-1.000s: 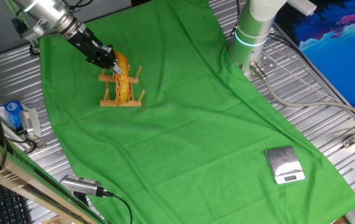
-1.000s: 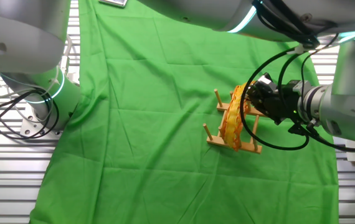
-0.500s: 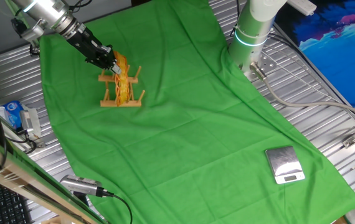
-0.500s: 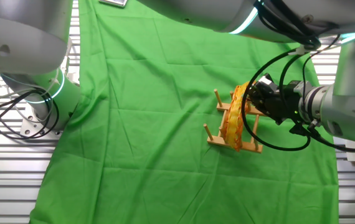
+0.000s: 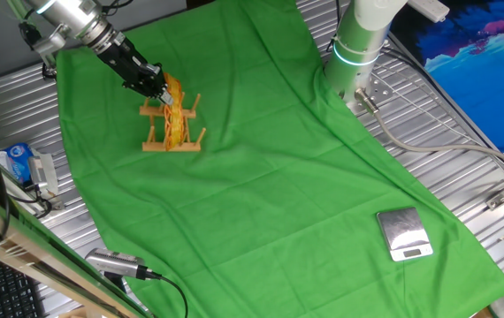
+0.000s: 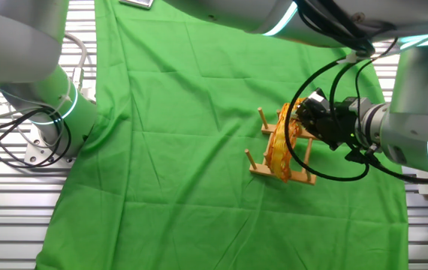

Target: Take the dish off the dish rack

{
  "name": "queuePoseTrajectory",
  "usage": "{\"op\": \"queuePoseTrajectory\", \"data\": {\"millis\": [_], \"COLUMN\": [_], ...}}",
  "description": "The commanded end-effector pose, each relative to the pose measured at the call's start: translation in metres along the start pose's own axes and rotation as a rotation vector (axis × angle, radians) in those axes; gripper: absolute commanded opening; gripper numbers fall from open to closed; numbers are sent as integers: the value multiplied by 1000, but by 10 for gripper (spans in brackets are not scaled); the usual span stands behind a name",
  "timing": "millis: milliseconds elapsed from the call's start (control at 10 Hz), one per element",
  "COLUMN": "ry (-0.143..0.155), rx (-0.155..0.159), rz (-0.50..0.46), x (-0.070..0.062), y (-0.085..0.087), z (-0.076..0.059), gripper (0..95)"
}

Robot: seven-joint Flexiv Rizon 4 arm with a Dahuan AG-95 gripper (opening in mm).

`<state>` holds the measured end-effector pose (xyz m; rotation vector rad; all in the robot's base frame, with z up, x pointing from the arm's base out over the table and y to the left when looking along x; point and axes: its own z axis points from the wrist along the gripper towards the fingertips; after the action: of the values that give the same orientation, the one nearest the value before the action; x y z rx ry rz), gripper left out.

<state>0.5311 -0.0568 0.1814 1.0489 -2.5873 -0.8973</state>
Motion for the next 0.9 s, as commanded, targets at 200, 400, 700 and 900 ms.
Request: {"op": "queuePoseTrajectory", "data": {"millis": [200,400,700,900], "ry": [-8,-18,-20,-19], "rx": [6,15,16,15], "rz": [9,10,9,6], "x": [-1,-1,-1,-1], "y": [-1,-1,-1,-1], "z": [0,0,0,0], "gripper": [0,0,0,0]}}
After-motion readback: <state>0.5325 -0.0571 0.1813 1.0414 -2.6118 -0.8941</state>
